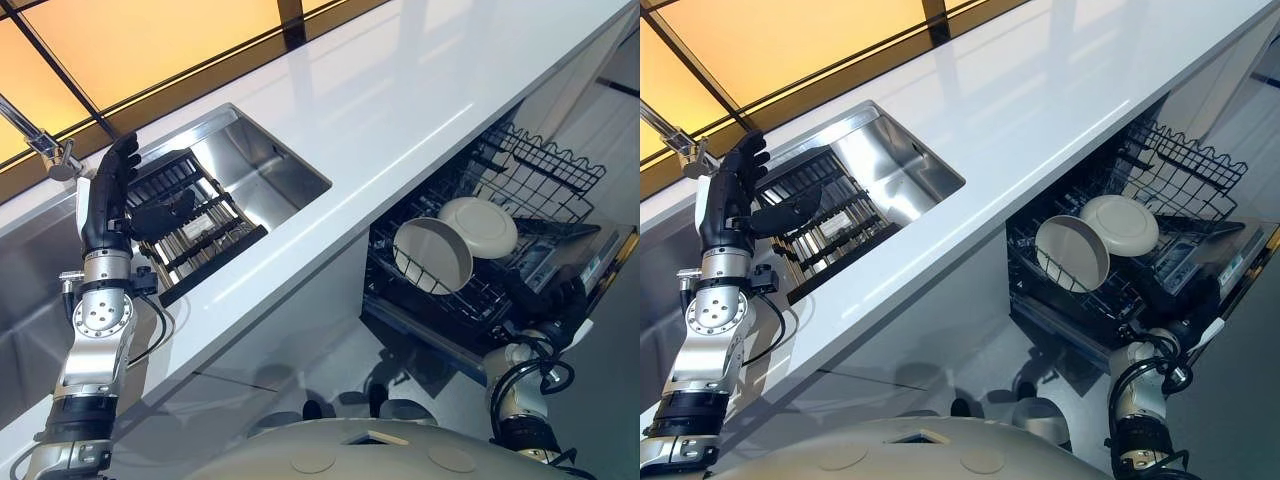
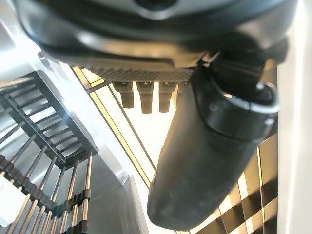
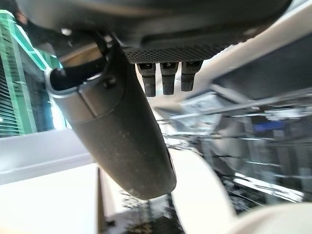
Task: Pick up plates and place into dishwasher.
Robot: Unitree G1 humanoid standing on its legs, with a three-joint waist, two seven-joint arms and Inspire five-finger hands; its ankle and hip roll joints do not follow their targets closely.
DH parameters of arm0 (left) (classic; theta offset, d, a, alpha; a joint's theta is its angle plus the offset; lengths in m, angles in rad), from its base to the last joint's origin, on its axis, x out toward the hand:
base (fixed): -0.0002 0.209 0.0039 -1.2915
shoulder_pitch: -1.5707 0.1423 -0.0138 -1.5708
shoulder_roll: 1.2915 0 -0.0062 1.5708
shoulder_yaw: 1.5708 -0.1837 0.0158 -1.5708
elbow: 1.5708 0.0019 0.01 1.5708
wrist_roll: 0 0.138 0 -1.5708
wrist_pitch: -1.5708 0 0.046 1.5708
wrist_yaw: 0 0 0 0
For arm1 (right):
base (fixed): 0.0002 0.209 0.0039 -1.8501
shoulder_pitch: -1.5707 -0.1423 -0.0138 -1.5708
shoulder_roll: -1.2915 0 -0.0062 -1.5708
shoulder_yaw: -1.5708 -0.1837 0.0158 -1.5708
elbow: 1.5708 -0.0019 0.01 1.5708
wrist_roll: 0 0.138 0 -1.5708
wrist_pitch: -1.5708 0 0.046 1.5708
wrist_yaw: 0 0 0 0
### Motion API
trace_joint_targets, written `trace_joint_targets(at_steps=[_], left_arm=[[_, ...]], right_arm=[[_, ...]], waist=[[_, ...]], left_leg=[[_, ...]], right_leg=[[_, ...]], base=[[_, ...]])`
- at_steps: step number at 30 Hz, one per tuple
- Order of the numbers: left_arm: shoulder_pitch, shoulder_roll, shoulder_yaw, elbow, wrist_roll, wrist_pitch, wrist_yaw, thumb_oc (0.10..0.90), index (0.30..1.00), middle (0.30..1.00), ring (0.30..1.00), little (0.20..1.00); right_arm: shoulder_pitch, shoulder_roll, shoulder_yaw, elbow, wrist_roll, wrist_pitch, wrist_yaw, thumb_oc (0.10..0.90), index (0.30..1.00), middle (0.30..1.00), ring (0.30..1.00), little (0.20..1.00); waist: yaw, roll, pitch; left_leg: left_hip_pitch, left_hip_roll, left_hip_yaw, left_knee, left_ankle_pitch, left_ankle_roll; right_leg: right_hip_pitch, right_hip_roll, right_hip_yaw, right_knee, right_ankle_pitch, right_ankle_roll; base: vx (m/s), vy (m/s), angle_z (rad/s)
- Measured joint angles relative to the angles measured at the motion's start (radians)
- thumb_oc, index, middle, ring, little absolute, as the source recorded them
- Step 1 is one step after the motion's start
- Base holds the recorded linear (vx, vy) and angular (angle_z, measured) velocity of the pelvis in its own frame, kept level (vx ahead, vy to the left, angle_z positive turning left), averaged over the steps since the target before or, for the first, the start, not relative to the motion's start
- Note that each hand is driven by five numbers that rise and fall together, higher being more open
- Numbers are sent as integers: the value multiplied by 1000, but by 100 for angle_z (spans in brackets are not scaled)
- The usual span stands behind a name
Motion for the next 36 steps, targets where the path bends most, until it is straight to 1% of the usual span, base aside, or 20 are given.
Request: trace_joint_targets(at_steps=[2,4,6,8,11,14,16,20,22,26,28,32,34,36], left_arm=[[0,0,-3,0,-1,0,0,800,900,900,900,900],[0,0,-13,0,-5,1,0,800,900,900,900,900],[0,0,-33,0,-18,1,0,800,900,900,900,900],[0,0,-42,0,-19,2,0,800,900,900,900,900],[0,0,-46,0,-19,6,0,800,900,900,900,900],[-1,0,-48,0,-19,6,0,800,900,900,900,900],[-1,0,-56,0,-19,7,0,800,900,900,900,900],[-7,0,-93,13,-18,7,0,800,900,900,900,900],[-22,-4,-113,33,-18,7,0,800,900,900,900,900],[-31,-28,-116,33,-17,7,0,800,900,900,900,900],[-47,-28,-117,33,-17,7,0,800,900,900,900,900],[-52,-29,-117,33,-17,8,3,800,900,900,900,900],[-52,-29,-117,33,-17,11,3,800,900,900,900,900],[-61,-31,-119,34,-17,22,3,800,900,900,900,900]], right_arm=[[1,-2,5,5,0,1,27,800,900,900,900,900],[2,-5,18,10,3,4,45,800,900,900,900,900],[2,-6,32,21,32,6,62,800,900,900,900,900],[2,-11,29,39,81,13,101,800,900,900,900,900],[2,-24,20,40,197,18,176,800,900,900,900,900],[3,-39,10,39,340,29,267,800,900,900,900,900],[3,-41,-4,37,438,61,333,800,900,900,900,900],[6,-46,-5,36,575,128,467,800,900,900,900,900],[3,-47,-3,34,610,156,525,800,900,900,900,900],[-17,-52,1,25,640,202,581,800,900,900,900,900],[-32,-55,5,25,649,204,593,800,900,900,900,900],[-70,-67,51,25,665,220,593,800,900,900,900,900],[-86,-81,105,25,665,230,595,800,900,900,900,900],[-102,-78,144,25,664,239,595,800,900,900,900,900]], waist=[[0,18,1],[0,28,6],[-2,35,10],[-1,36,13],[-3,33,15],[-6,31,17],[-5,26,19],[-5,17,21],[-3,18,21],[8,21,26],[22,24,40],[52,27,46],[62,28,48],[78,29,55]], left_leg=[[-9,-2,-6,1,4,1],[-9,-2,-9,2,5,1],[-11,-3,-20,3,6,1],[-13,-3,-21,3,6,0],[-18,-2,-27,1,7,-2],[-20,-2,-33,0,9,-3],[-20,-1,-35,0,9,-6],[-24,7,-43,0,12,-20],[-26,9,-47,0,15,-23],[-27,10,-53,0,19,-23],[-25,8,-61,0,23,-21],[-23,6,-75,1,30,-14],[-22,6,-81,3,30,-14],[-15,5,-92,5,31,-14]], right_leg=[[-10,-2,-5,0,1,-2],[-10,-3,-9,0,4,-6],[-8,-4,-20,0,4,-6],[-8,-4,-23,0,4,-6],[-9,-3,-25,0,1,-2],[-8,-3,-29,0,1,-2],[-6,-8,-58,0,2,-3],[-7,-4,-81,0,6,-9],[-8,-3,-87,0,7,-10],[-5,-3,-100,0,7,-10],[0,-5,-105,0,7,-10],[6,-6,-113,0,7,-11],[11,-7,-123,0,7,-11],[22,-8,-133,0,7,-16]], base=[[20,42,6],[8,42,6],[0,29,10],[0,2,7],[0,0,0],[10,-11,1],[0,0,0],[5,2,1],[32,14,7],[42,21,7],[45,22,11],[50,17,9],[60,15,13],[57,9,15]])
